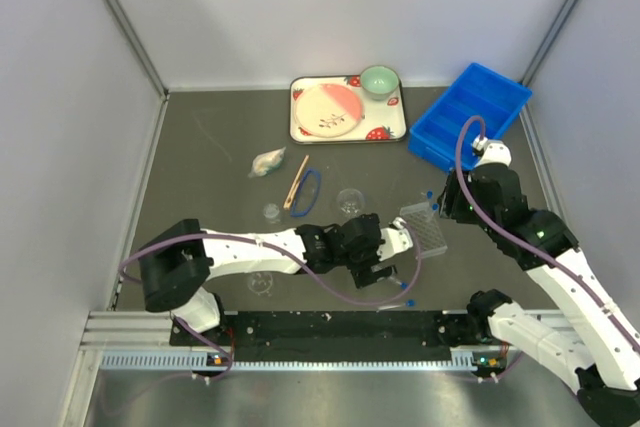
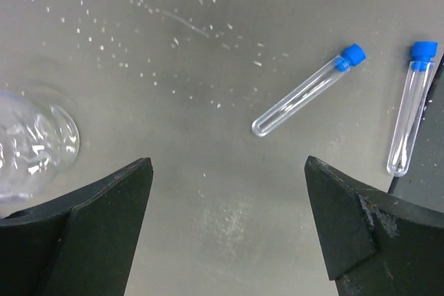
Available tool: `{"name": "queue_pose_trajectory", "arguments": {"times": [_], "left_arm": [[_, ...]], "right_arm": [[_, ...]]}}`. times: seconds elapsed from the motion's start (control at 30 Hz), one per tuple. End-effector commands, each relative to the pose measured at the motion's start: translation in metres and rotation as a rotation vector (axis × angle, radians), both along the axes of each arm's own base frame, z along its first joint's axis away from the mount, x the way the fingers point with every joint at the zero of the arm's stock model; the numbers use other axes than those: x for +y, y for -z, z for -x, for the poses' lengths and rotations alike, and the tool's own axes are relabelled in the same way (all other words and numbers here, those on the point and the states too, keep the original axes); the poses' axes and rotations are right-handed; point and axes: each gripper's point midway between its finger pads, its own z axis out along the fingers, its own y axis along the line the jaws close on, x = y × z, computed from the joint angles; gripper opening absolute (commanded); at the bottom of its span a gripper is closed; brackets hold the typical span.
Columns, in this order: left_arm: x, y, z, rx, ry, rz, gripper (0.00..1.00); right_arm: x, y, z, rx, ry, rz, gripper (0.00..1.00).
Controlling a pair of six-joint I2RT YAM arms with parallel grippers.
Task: Organize the chemistry lab equipment
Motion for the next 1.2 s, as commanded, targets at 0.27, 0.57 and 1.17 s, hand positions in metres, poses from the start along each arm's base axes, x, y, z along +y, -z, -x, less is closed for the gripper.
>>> {"name": "queue_pose_trajectory", "arguments": {"times": [0.27, 0.57, 1.17], "left_arm": [[-0.052, 0.011, 0.025, 0.046, 0.331, 0.055, 0.96], [-0.064, 0.029, 0.025, 0.060, 0.381, 0.016, 0.96], [-0.044, 0.077, 0.037, 0.195, 0.385, -0.133, 0.43]], "right_arm": [[0.005, 0.002, 0.004, -0.009, -0.047, -0.023, 0.56], [0.005, 0.008, 0.006, -0.004, -0.053, -0.022, 0.56], [0.007, 0.008, 0.006, -0.013, -0.060, -0.035, 0.56]]}}
